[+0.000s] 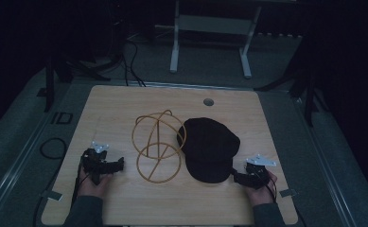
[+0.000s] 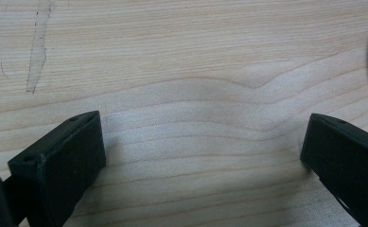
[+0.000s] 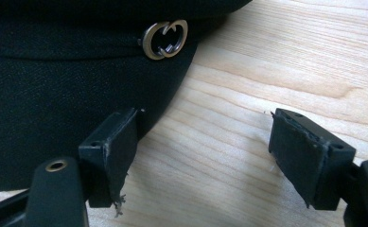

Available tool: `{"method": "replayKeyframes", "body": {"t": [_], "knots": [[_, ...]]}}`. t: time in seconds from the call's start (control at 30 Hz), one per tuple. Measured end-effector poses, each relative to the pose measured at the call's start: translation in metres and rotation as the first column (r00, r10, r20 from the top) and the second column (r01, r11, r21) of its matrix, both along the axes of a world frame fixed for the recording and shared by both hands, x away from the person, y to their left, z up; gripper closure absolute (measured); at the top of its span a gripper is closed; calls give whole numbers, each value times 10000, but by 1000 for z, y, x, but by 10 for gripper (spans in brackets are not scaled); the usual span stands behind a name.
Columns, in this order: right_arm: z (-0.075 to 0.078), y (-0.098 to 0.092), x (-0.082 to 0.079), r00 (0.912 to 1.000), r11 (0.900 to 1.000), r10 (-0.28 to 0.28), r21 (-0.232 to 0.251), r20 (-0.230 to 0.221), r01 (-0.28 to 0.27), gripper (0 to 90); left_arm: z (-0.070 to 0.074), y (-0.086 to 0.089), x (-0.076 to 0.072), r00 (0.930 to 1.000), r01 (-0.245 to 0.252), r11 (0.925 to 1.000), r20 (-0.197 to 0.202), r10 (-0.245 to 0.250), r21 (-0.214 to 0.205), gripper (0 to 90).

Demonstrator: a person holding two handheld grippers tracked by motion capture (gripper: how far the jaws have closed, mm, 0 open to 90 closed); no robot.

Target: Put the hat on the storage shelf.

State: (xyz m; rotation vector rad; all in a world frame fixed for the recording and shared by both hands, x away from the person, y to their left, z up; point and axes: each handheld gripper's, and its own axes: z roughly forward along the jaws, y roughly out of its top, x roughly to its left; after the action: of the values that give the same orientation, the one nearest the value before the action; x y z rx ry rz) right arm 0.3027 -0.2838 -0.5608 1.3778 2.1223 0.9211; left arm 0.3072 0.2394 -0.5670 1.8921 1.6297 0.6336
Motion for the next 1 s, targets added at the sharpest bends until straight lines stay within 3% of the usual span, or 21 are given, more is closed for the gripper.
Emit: {"method": "replayKeyframes", "body": {"t": [0.3,0.47,0.6,0.83,1.0], "knots": [[0,3,0,9994,9994,-360,-13,-3,360,246,0,0,0,10000,3,10000,1,-3,0,2],[5,9,1,9988,9992,-379,-150,-314,374,365,0,0,0,10000,-4,10000,1,4,-6,2],[8,11,0,9990,9994,77,-337,-436,-92,447,0,0,0,10000,-3,10000,-2,3,-3,2],[23,15,-6,9903,9903,1058,-810,-899,-1131,449,0,0,0,10000,34,10000,0,-34,-7,2],[46,16,-10,9840,9851,1567,-581,-851,-1619,416,0,-1,-1,9999,159,9999,17,-159,-4,2]]}}
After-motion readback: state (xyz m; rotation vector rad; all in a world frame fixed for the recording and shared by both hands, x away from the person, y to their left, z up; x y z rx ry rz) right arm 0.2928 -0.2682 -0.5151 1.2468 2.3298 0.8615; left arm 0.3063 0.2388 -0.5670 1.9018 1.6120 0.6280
